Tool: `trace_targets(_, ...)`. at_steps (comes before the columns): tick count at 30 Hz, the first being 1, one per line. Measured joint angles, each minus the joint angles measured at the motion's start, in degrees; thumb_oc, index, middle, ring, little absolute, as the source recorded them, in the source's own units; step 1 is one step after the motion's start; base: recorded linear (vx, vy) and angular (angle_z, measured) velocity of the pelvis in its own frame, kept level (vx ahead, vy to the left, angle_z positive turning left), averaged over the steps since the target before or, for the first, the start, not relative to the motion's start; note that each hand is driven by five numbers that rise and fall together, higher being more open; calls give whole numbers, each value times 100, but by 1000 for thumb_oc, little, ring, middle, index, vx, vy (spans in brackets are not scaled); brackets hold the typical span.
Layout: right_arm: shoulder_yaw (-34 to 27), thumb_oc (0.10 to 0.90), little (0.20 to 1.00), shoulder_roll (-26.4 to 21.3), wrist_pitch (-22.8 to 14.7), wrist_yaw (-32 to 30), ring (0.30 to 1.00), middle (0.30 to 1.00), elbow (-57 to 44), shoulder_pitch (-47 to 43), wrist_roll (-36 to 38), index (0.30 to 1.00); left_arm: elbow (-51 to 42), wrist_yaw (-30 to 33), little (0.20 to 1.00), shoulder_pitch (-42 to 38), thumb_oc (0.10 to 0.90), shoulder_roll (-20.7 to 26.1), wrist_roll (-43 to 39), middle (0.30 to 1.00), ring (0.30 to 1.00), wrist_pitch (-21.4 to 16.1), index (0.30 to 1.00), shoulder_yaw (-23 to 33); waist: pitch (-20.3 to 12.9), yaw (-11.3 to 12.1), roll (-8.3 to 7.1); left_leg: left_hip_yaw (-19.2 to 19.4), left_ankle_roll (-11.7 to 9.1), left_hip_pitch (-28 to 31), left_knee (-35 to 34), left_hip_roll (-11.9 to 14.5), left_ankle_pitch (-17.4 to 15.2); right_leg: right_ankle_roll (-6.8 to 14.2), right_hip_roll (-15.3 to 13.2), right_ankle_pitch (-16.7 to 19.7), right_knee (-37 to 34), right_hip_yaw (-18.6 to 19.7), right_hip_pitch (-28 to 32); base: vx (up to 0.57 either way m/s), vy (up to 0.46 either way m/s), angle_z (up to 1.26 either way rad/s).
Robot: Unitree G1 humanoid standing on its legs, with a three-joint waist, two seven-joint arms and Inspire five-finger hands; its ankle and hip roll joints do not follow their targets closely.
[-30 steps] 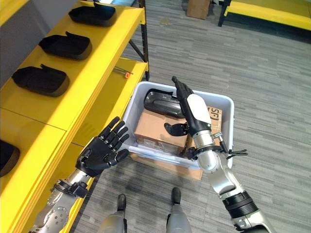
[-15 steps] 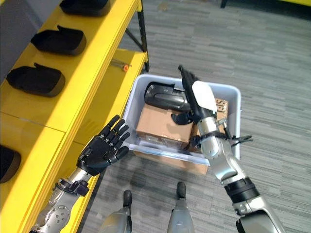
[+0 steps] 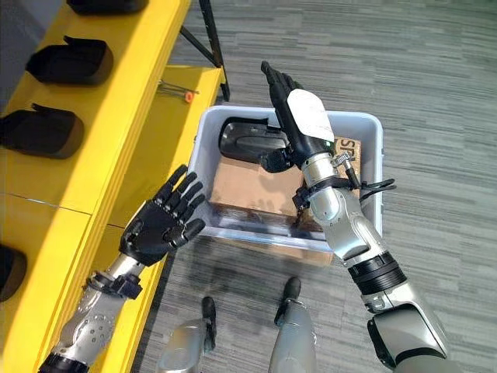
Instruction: Move parts from the plastic box to the shelf.
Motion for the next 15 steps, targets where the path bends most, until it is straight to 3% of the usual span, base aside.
trace_targets(2,186,900,1000,278,39,6,1000,1000,-10,39,-69,1000,-20,-29,1000,101,900,-16,23,1000,1000,0,1000,-98,-107,77,188,-74,-82,-119,-1273,180,12,40,286,59,-238,135,-7,202,372,-88)
trace_targets(3,252,900,1000,352,139,0,1000,1000,-8,71,-140,1000,-19,-37,1000,46,900,-33,25,1000,1000,11,1000,-178,-110,82,208,-311,-59,-167,-1941,270,271,8,327,69,-235,138,-48,152,241,-52)
trace_targets(4,286,900,1000,344,171,4,1000,1000,51,116,-224,1000,18,-51,1000,-10,900,-67,25,1000,1000,30,1000,-267,-105,69,214,-454,-80,-283,-2118,298,397,4,330,58,-239,213,-55,180,282,-69)
trace_targets(5,296,900,1000,320,173,35,1000,1000,95,137,-239,1000,27,-129,1000,0,900,-73,27,1000,1000,44,1000,-291,-104,85,209,-428,36,-232,-2333,330,424,3,287,60,-253,306,-44,162,211,-74)
trace_targets(7,316,900,1000,191,170,49,1000,1000,93,147,-241,1000,25,-196,1000,49,900,-66,21,1000,1000,44,1000,-288,-180,128,333,-362,135,5,-2453,312,375,79,297,107,-322,410,-44,113,167,-97)
trace_targets(8,302,900,1000,142,168,24,1000,1000,87,163,-260,1000,41,-201,1000,14,900,-26,13,1000,1000,42,1000,-276,-171,141,304,-261,51,30,-2403,285,741,237,208,216,-432,418,4,25,107,-78)
trace_targets(9,304,900,1000,74,168,1,1000,1000,87,210,-285,1000,96,-186,1000,-32,900,-31,15,1000,1000,37,1000,-271,-179,72,255,-172,53,40,-2373,175,872,378,95,311,-680,407,141,2,71,-36)
trace_targets(11,312,900,1000,14,159,2,1000,1000,84,217,-287,1000,111,-172,1000,-70,900,9,-31,1000,1000,-53,1000,-267,-173,-52,219,-97,58,47,-2452,-69,994,408,-121,656,-1202,394,389,-14,40,16)
trace_targets(15,342,900,1000,57,159,123,1000,1000,-105,216,-307,1000,105,-113,1000,-123,900,83,-41,1000,1000,-200,1000,-240,-145,152,168,-84,7,52,-2538,-52,1029,619,-119,860,-1503,173,557,14,-27,13)
